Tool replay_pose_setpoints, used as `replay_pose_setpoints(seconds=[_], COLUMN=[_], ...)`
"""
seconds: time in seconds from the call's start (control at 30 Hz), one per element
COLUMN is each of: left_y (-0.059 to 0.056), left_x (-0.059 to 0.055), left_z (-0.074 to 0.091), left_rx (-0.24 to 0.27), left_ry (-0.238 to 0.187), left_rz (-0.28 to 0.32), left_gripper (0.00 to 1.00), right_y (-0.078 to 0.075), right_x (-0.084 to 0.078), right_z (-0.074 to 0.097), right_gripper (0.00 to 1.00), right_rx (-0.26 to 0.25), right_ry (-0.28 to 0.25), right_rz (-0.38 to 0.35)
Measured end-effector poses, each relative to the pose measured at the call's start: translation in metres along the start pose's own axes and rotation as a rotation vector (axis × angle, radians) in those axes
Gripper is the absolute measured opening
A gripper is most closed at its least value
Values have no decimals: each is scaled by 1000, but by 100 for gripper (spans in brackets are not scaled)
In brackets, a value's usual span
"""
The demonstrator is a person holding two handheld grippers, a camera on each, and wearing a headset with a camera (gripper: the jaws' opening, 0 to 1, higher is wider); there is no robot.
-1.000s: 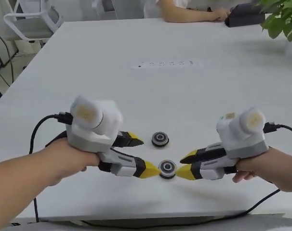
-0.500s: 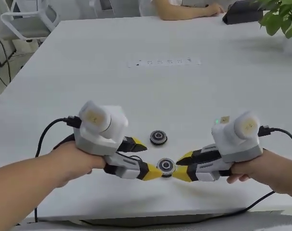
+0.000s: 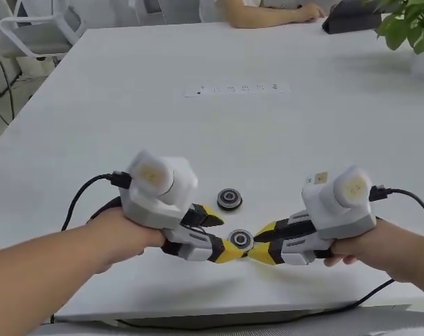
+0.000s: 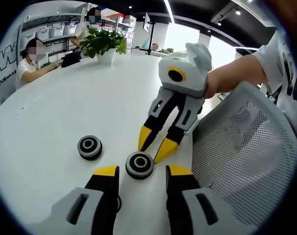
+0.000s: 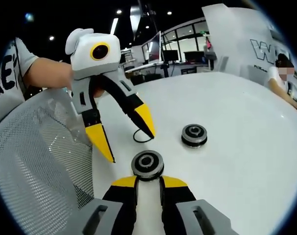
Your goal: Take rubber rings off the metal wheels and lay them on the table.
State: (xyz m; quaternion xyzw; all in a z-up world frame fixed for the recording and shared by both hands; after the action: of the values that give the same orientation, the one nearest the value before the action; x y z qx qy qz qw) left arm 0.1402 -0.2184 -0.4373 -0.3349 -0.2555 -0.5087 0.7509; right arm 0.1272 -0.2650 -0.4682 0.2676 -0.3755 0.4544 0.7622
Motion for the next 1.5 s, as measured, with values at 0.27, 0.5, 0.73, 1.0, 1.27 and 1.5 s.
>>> replay_pose_setpoints(seconds=[0.27,0.5,0.73,1.0,1.27,1.5], left_y=[-3,-2,-3,-1,2,1], left_x=[1,0,-1,0,1,0], left_z=[-6,-11,-15,-17,-19,-19], left_rx=[-11,-11,-10,4,57,73], left_ry=[2,10,19,5,-7,-11], left_rz=[-3,-9,-25,-50,-96,-135], left_gripper=[27,21,17,14,7,7], right_y=[-1,-1,-1,-1,-1,-1], right_x=[0,0,0,0,0,0], right_z=[-1,-1,-1,-1,-1,-1], right_gripper=[15,14,14,14,14,14], right_rx=[-3,-4,-6,-6,-7,-9], right_ry=[-7,-10,-14,-15,-23,-27], right_rz=[2,2,2,1,-3,-2])
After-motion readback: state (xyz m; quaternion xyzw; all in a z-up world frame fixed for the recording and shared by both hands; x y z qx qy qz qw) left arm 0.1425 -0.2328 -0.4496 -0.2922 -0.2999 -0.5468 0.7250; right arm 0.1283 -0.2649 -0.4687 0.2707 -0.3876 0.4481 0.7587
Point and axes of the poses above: the centre of the closed fingertips' face, and the gripper's own axes: z roughly backward along the fingers, y roughly to its left, x roughly out of its top, the point moved 2 cm from there along z, roughly backward along the fingers, and after that the axes turned 9 degrees about z, right-handed, at the moved point
